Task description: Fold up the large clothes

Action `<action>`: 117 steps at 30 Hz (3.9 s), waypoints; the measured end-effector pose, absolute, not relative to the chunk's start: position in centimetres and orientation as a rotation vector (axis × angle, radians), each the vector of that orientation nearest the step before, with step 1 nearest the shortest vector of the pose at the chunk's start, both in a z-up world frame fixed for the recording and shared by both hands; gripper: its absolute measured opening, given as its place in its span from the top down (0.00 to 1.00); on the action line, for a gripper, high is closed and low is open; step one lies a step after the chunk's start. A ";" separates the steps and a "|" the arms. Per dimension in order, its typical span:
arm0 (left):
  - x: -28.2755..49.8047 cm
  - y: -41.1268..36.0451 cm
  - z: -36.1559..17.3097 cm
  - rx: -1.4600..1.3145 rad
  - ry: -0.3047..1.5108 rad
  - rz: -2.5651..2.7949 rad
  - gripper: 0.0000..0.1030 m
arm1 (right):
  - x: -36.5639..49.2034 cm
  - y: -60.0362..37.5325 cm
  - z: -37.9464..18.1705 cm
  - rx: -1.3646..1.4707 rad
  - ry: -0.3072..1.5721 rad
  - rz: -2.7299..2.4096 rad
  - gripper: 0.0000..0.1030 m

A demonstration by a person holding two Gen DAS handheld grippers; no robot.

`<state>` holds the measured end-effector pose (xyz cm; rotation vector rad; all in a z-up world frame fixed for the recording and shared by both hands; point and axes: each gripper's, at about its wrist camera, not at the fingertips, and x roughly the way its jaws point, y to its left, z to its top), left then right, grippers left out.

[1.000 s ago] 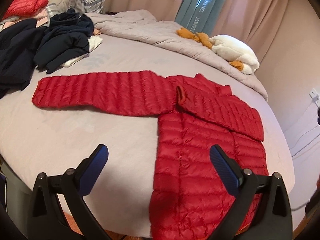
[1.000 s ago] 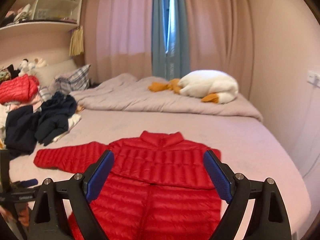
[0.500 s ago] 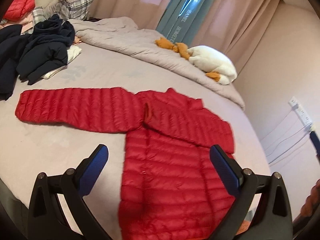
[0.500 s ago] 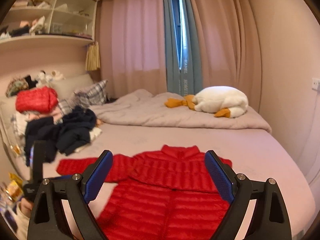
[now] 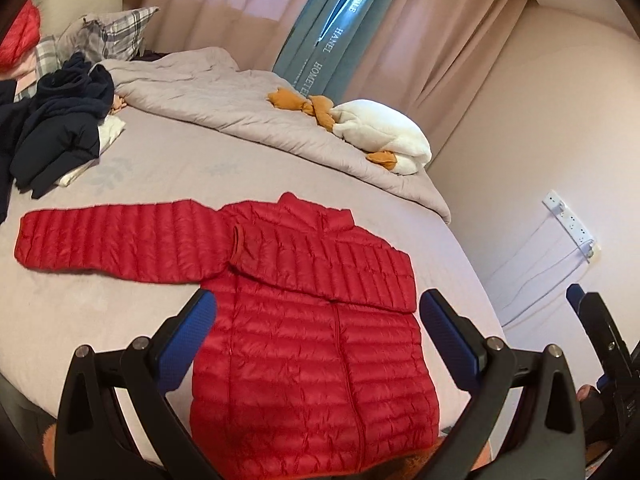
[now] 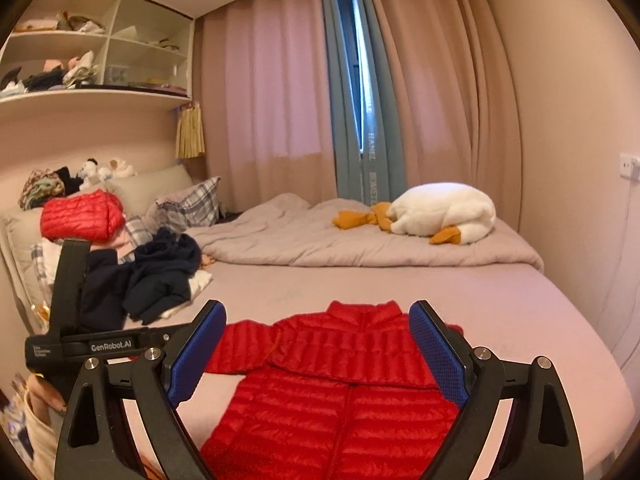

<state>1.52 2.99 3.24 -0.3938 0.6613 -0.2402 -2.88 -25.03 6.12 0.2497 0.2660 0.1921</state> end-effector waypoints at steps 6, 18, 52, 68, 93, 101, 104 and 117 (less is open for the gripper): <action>6.4 2.9 1.3 -0.390 0.679 -0.217 0.01 | 0.8 -25.9 4.7 0.279 0.309 0.202 0.10; 18.7 3.5 -8.8 -0.438 0.788 -0.081 0.06 | 10.6 -28.0 -0.8 0.304 0.459 0.093 0.10; 24.3 3.8 -10.9 -0.388 0.846 -0.006 0.89 | 13.9 -34.8 -8.1 0.426 0.798 -0.015 0.65; 25.0 6.0 -17.2 -0.335 0.962 0.080 0.84 | 18.5 -33.6 -16.2 0.439 1.018 -0.019 0.71; 18.2 7.9 -10.9 -0.459 0.922 0.087 0.04 | 15.9 -32.6 -14.0 0.405 0.963 -0.060 0.42; 11.0 10.1 -6.6 -0.517 0.805 0.101 0.00 | 10.6 -31.2 -8.2 0.365 0.786 -0.050 0.15; 8.8 11.6 -6.9 -0.552 0.768 0.124 0.00 | 9.7 -30.9 -7.0 0.360 0.747 -0.015 0.08; 4.9 16.1 -8.1 -0.582 0.771 0.208 0.00 | 6.0 -26.5 -5.5 0.263 0.675 -0.060 0.04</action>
